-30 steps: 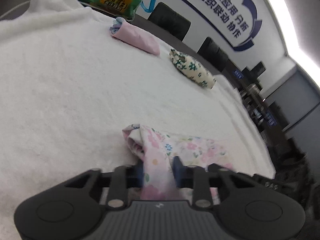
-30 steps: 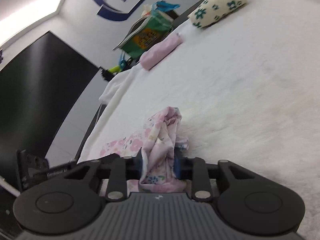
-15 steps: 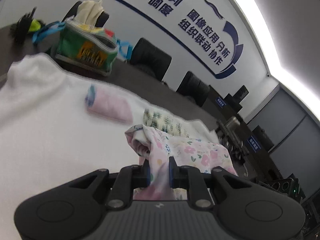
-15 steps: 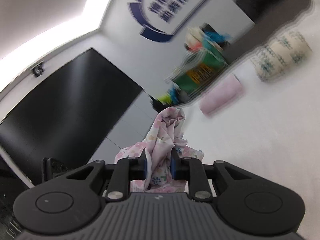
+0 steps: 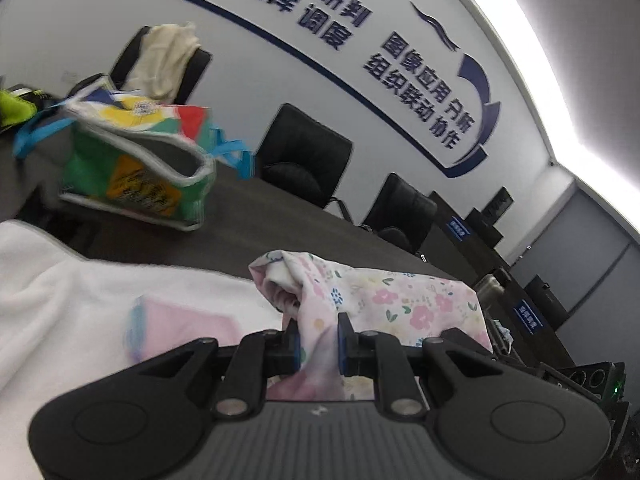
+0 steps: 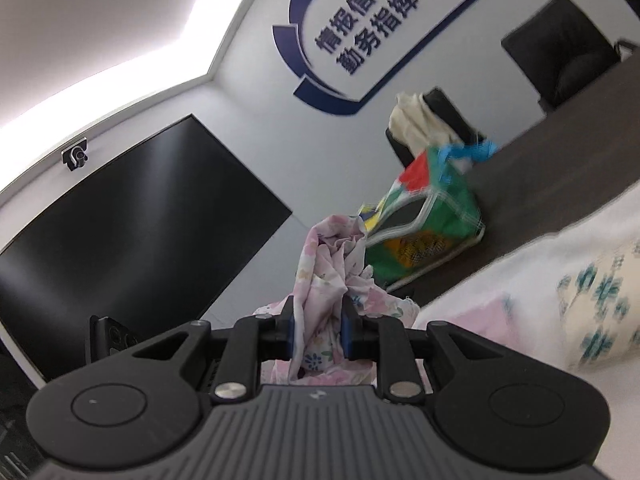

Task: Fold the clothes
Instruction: 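Grasp the folded pink floral dress with both grippers and lift it, then carry the dress with both grippers onto the cream floral roll and release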

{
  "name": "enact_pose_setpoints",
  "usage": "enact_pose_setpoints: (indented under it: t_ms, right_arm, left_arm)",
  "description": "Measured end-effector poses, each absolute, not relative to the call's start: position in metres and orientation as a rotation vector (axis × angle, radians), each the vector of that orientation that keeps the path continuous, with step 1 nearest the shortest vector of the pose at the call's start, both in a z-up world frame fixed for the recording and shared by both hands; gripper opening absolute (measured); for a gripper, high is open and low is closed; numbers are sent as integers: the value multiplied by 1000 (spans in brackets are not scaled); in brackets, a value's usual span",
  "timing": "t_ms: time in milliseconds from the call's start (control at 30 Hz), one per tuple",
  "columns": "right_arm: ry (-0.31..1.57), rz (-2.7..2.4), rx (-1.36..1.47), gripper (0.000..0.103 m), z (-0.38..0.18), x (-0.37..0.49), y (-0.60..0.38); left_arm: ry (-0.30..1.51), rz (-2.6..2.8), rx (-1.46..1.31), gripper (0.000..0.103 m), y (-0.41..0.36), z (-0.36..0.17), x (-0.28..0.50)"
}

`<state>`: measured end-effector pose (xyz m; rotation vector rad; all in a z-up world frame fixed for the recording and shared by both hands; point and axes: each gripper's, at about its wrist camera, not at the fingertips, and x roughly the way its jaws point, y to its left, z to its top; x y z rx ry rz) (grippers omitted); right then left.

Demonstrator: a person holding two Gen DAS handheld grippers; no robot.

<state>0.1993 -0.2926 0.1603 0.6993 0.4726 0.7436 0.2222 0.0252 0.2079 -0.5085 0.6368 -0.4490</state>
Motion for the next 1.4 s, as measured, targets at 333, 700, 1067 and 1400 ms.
enact_pose_setpoints:
  t_ms: [333,700,1067,1400]
  right_arm:
    - [532,507,767,20,112,266,-418]
    - [660,405,630,21,11,315,-452]
    - [483,280,398,58,46,286,-440]
    - [263,182,169,14,81,267,-411]
  left_arm:
    - [750,-507,-482,14,-116,135,322]
    - [767,-517,-591,20,-127,35,352]
    - [623,-342,-513,58,-103,50,325]
    - [435,-404,-462,51,-144,98,309]
